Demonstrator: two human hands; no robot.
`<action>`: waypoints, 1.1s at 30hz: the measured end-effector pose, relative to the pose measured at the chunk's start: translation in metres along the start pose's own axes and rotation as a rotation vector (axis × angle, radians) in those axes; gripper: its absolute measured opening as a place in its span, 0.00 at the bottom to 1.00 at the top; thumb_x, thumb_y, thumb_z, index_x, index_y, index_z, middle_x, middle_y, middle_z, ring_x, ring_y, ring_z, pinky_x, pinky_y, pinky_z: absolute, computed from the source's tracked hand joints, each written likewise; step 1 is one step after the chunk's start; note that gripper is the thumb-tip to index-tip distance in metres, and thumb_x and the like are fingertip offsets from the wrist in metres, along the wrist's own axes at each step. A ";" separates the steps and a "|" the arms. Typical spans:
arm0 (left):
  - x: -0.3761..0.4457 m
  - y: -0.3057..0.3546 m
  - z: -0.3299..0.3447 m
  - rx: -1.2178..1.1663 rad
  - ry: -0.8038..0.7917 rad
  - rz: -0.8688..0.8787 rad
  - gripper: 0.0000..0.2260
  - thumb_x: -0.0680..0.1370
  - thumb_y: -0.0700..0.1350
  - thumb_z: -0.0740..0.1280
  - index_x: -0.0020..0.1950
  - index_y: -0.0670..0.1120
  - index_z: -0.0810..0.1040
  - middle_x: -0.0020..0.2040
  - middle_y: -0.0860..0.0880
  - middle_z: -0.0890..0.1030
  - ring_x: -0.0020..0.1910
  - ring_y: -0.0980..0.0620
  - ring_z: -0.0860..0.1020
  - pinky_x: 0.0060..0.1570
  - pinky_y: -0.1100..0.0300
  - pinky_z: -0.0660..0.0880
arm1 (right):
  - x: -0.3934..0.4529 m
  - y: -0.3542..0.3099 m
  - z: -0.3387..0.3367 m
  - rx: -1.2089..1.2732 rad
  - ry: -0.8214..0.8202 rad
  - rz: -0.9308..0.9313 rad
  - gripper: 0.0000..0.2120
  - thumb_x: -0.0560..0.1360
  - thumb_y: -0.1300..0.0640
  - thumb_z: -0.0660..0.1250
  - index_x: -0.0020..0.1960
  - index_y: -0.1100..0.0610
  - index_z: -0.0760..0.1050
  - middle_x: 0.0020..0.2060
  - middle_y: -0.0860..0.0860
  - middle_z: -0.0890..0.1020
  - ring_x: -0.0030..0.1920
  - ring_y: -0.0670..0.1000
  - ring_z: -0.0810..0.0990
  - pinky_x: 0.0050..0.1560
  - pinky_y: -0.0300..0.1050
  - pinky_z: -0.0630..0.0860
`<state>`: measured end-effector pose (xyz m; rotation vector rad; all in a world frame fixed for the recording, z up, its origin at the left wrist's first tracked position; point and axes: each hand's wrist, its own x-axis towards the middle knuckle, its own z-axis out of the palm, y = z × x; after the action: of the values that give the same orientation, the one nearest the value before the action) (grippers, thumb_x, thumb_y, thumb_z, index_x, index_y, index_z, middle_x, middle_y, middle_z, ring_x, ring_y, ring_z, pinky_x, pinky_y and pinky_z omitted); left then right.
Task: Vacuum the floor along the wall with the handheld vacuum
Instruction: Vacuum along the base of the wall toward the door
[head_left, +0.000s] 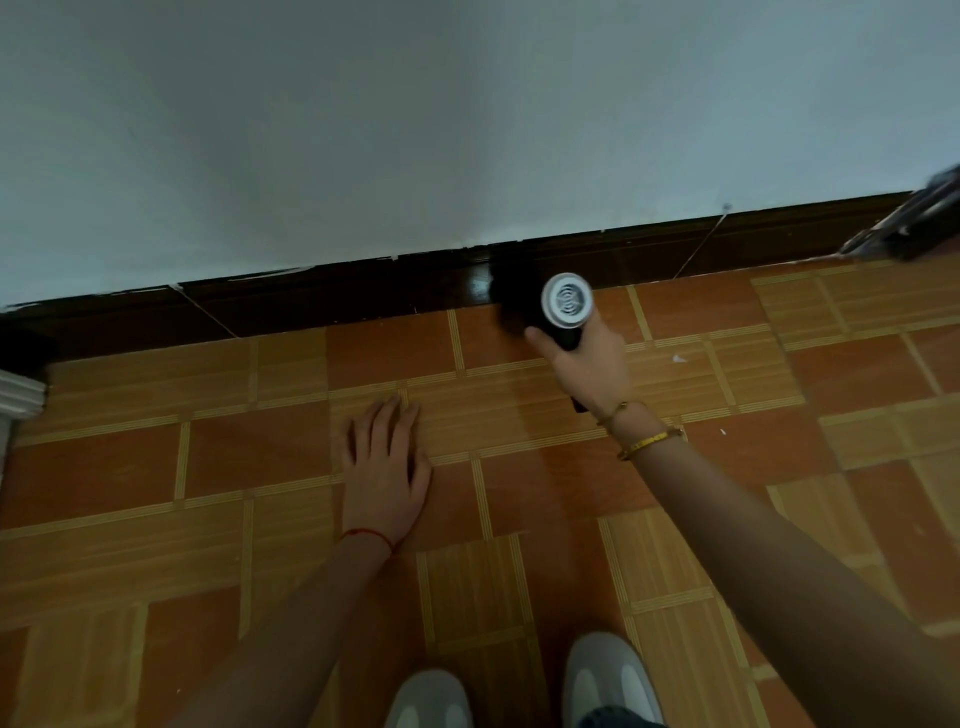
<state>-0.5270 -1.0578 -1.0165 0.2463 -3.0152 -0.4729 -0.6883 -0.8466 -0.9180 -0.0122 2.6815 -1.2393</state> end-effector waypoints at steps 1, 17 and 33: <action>0.000 0.000 0.000 -0.002 0.009 0.004 0.24 0.79 0.51 0.54 0.75 0.46 0.67 0.74 0.44 0.68 0.74 0.43 0.64 0.74 0.39 0.54 | -0.002 -0.005 0.002 -0.017 -0.056 -0.033 0.31 0.73 0.46 0.72 0.71 0.55 0.67 0.58 0.51 0.82 0.60 0.51 0.78 0.53 0.36 0.68; 0.027 0.051 0.013 -0.068 -0.024 0.100 0.20 0.78 0.48 0.60 0.69 0.44 0.69 0.68 0.42 0.71 0.70 0.44 0.66 0.73 0.36 0.58 | -0.016 0.010 -0.048 -0.126 -0.074 0.081 0.30 0.72 0.44 0.72 0.68 0.54 0.66 0.40 0.52 0.83 0.33 0.53 0.82 0.39 0.50 0.81; 0.062 0.117 0.034 -0.089 -0.101 0.141 0.23 0.80 0.51 0.54 0.73 0.45 0.66 0.73 0.43 0.67 0.74 0.43 0.63 0.72 0.33 0.56 | 0.028 0.044 -0.087 -0.205 -0.058 0.027 0.31 0.71 0.40 0.71 0.69 0.49 0.67 0.49 0.51 0.84 0.39 0.53 0.81 0.45 0.51 0.82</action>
<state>-0.6085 -0.9482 -1.0091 0.0031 -3.0704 -0.6220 -0.7273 -0.7548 -0.9004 -0.0395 2.7352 -0.9368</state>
